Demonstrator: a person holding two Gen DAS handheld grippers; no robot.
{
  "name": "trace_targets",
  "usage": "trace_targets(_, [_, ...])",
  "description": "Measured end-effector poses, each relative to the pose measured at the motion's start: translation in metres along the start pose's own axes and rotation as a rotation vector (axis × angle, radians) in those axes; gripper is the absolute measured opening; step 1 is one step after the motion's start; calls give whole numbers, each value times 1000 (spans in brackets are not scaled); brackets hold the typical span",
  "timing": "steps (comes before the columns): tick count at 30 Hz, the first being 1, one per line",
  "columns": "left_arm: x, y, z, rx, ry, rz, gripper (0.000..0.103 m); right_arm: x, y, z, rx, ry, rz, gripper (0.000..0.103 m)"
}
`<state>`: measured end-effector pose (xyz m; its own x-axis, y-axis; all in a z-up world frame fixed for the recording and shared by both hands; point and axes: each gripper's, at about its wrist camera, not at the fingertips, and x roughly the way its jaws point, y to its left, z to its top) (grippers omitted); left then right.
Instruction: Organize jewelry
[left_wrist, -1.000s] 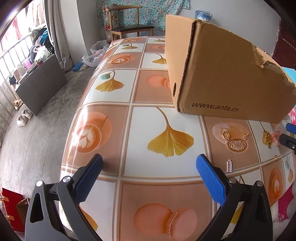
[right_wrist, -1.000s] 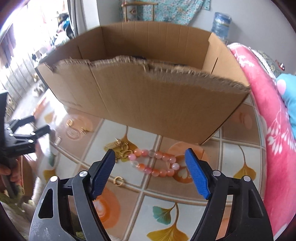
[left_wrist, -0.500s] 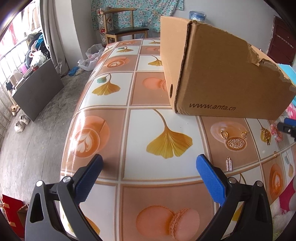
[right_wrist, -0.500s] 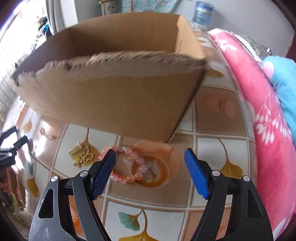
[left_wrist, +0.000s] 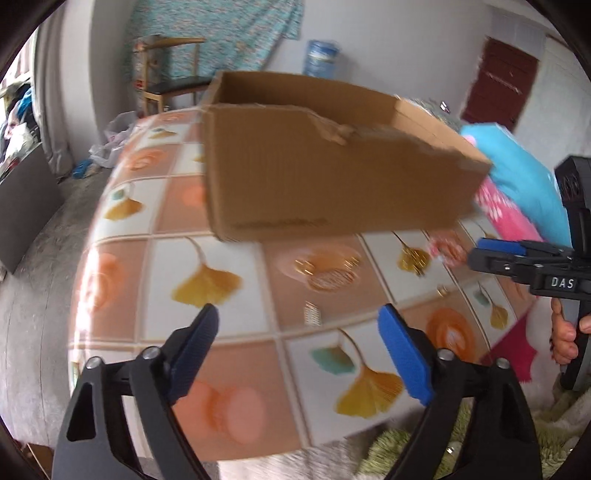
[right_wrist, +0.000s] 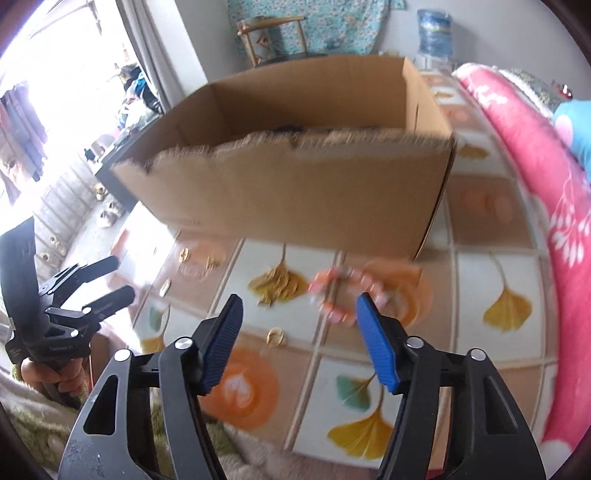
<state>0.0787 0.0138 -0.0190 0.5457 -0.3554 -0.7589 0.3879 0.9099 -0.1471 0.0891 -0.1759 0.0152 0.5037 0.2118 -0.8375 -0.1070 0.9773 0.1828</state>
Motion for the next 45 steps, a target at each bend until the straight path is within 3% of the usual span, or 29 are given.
trace_targets(6, [8, -14, 1, 56, 15, 20, 71, 11, 3, -12, 68, 46, 41, 44])
trace_targets(8, [11, -13, 2, 51, 26, 25, 62, 17, 2, -13, 90, 65, 46, 38])
trace_targets(19, [30, -14, 5, 34, 116, 23, 24, 16, -8, -27, 126, 46, 67, 32])
trace_targets(36, [40, -25, 11, 68, 146, 117, 7, -1, -19, -23, 97, -3, 94, 31])
trace_targets(45, [38, -24, 9, 66, 131, 117, 6, 11, 16, 0, -1, 11, 182, 31])
